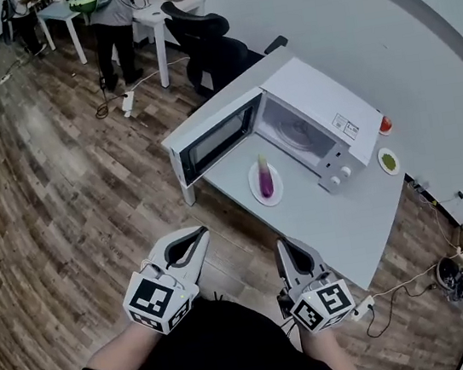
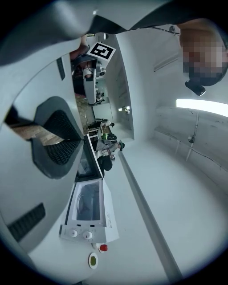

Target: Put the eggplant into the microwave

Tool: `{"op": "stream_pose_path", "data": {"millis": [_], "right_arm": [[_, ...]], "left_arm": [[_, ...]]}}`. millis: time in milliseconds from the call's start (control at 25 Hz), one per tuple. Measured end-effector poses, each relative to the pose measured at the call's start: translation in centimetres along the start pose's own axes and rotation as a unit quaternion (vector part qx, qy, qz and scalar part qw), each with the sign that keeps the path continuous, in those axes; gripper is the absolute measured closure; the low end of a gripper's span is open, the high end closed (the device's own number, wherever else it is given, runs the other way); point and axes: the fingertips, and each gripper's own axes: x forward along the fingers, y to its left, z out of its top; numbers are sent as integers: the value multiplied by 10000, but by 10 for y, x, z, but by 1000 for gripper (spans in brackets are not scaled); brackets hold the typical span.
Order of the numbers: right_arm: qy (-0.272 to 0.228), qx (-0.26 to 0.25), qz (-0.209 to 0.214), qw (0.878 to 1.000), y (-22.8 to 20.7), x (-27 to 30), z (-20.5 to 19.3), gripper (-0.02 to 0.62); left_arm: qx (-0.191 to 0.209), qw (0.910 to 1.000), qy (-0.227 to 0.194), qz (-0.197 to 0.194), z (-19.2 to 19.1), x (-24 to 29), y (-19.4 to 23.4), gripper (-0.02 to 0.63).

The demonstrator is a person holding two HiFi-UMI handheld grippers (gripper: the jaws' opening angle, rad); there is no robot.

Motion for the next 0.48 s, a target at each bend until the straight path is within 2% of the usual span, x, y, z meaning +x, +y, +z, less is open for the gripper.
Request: {"op": "stream_pose_path", "data": {"millis": [240, 480], "right_arm": [[-101, 48, -491, 9987, -12, 52, 16, 580], [-159, 114, -1031, 9945, -17, 93, 25, 580]], "left_arm": [[224, 9983, 82, -529, 10, 42, 46, 597], [285, 9932, 158, -1121, 18, 70, 84, 597]]}}
